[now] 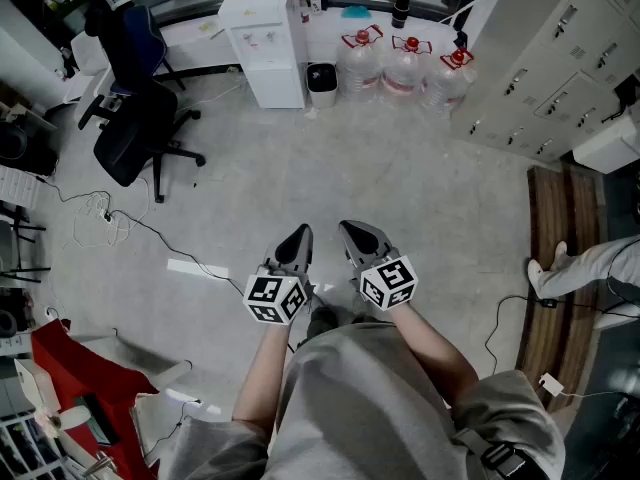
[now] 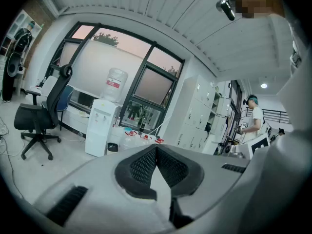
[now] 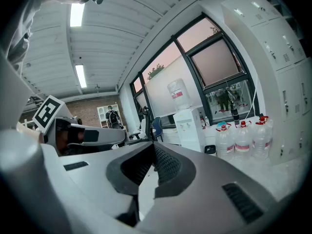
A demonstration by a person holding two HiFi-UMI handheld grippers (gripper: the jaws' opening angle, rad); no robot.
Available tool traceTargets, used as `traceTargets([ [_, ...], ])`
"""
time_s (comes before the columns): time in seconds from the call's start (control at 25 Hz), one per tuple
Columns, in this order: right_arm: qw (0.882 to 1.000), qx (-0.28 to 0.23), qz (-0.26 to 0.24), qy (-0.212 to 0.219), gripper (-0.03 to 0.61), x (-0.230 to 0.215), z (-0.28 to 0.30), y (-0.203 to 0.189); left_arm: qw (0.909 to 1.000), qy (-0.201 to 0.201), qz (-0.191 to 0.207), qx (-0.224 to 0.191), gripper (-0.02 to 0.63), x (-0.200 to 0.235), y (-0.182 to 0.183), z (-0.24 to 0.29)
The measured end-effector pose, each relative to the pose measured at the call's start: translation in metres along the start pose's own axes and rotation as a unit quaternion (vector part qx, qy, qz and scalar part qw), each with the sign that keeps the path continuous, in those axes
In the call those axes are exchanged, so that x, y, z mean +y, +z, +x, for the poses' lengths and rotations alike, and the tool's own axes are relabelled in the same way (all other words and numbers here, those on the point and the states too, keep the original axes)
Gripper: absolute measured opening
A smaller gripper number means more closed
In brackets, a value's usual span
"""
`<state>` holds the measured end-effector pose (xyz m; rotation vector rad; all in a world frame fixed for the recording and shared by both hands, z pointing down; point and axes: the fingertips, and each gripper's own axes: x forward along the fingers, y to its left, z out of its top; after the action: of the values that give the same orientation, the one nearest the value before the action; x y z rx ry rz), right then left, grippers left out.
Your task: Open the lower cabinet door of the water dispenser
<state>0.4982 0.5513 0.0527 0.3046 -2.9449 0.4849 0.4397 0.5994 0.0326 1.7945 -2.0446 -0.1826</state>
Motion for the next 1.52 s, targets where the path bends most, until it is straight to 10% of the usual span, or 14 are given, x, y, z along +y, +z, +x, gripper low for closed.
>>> traceTargets([
  [0.68,0.999,-0.009,0.023,0.022,0.012,-0.065,-0.027,0.003,0.9991,0.042,0.005,0.009,0.005,-0.035,-0.011,0.043],
  [1.52,0.998,0.017,0.022,-0.050,0.012,-0.099,0.162,0.022,0.9991,0.005,-0.034,0.025,0.005,0.158,0.055,0.131],
])
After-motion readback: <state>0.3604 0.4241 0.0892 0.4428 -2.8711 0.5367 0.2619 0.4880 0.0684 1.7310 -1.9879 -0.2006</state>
